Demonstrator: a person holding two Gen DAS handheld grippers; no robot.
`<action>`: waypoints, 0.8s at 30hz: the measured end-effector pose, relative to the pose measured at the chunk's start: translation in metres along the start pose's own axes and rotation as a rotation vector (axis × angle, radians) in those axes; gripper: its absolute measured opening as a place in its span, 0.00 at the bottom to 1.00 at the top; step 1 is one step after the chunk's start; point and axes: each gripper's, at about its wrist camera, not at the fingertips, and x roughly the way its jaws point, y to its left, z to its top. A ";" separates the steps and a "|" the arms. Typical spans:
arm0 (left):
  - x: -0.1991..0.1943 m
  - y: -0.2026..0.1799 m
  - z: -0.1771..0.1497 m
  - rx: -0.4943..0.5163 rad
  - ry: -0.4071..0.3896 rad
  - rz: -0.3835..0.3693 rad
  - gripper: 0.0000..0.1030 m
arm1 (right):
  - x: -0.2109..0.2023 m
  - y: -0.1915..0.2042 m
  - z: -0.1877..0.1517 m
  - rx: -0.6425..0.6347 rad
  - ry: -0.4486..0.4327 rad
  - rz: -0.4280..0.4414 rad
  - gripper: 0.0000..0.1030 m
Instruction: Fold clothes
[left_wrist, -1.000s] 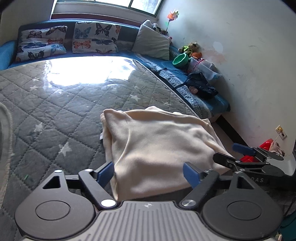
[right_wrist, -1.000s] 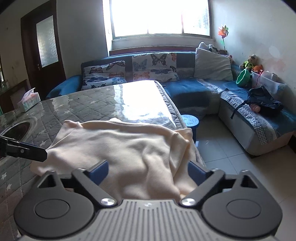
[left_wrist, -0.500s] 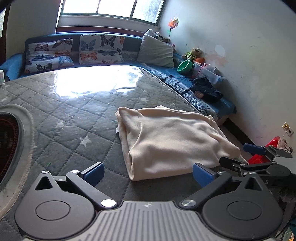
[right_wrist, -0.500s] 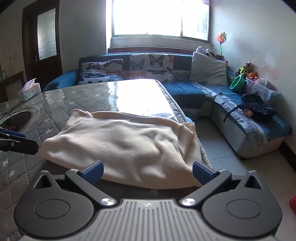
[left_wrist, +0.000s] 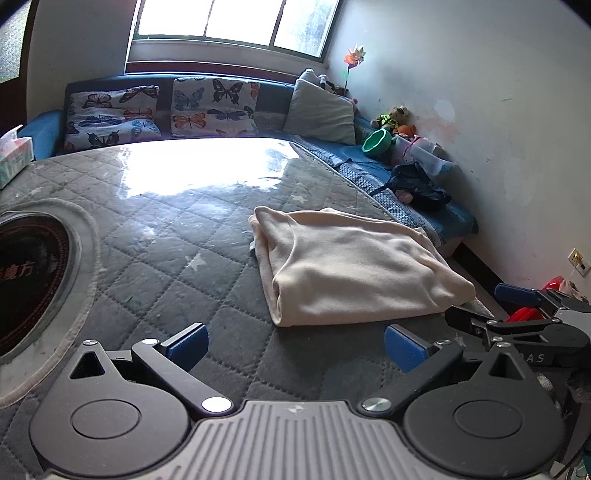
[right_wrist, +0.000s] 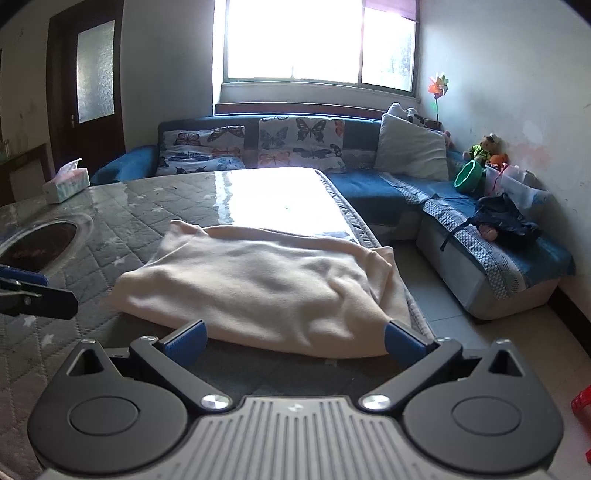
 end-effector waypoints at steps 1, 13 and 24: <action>-0.002 0.000 -0.002 -0.004 0.001 -0.001 1.00 | -0.002 0.002 -0.001 0.000 -0.003 -0.005 1.00; -0.021 -0.001 -0.016 -0.006 -0.014 0.053 1.00 | -0.020 0.014 -0.013 0.054 0.007 -0.021 1.00; -0.031 -0.004 -0.029 0.014 -0.020 0.090 1.00 | -0.030 0.023 -0.026 0.068 0.022 -0.024 1.00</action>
